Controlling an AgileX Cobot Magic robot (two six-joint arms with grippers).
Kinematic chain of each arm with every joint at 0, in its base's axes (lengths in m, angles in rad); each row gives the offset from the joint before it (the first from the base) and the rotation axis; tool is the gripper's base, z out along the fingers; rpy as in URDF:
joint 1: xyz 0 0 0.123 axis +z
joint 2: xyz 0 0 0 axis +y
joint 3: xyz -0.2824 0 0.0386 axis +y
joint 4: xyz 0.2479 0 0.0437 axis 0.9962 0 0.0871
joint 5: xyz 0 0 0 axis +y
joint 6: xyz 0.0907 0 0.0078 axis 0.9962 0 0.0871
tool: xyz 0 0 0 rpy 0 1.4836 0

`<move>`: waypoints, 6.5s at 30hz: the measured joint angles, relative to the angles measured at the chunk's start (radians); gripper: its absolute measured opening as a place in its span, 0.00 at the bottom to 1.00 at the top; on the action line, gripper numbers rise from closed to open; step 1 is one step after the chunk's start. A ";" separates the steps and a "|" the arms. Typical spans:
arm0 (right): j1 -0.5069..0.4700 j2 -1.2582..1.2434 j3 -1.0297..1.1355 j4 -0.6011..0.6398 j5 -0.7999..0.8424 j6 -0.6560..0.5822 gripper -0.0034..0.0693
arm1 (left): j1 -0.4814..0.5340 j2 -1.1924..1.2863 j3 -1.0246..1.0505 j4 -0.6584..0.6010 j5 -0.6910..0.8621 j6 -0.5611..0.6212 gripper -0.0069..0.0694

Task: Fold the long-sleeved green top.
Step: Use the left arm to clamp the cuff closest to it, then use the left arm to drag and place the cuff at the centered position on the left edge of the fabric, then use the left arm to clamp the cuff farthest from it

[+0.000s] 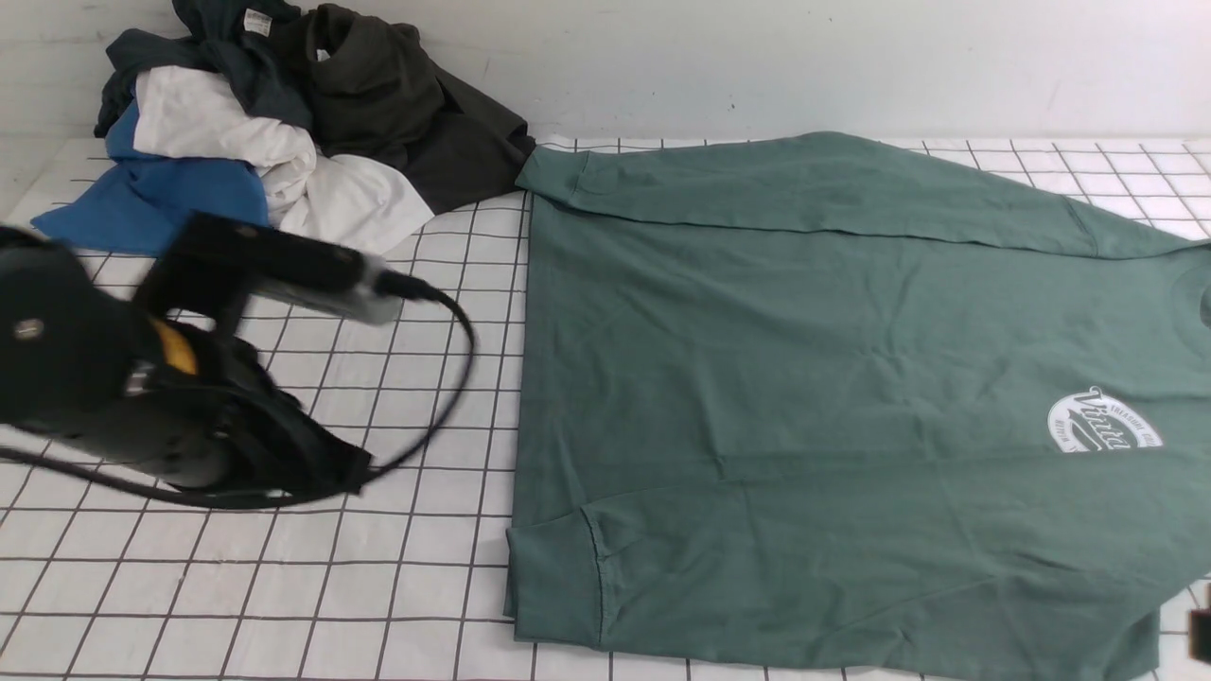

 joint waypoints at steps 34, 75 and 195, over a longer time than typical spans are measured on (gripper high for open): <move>0.175 0.167 -0.041 0.277 -0.065 -0.415 0.03 | -0.114 0.423 -0.263 -0.342 -0.078 0.424 0.11; 0.319 0.414 -0.182 0.468 -0.207 -0.533 0.03 | 0.104 1.253 -1.696 -0.227 0.050 0.189 0.61; 0.685 0.882 -0.785 0.096 0.176 -0.178 0.61 | 0.211 1.534 -1.869 -0.534 -0.295 0.420 0.74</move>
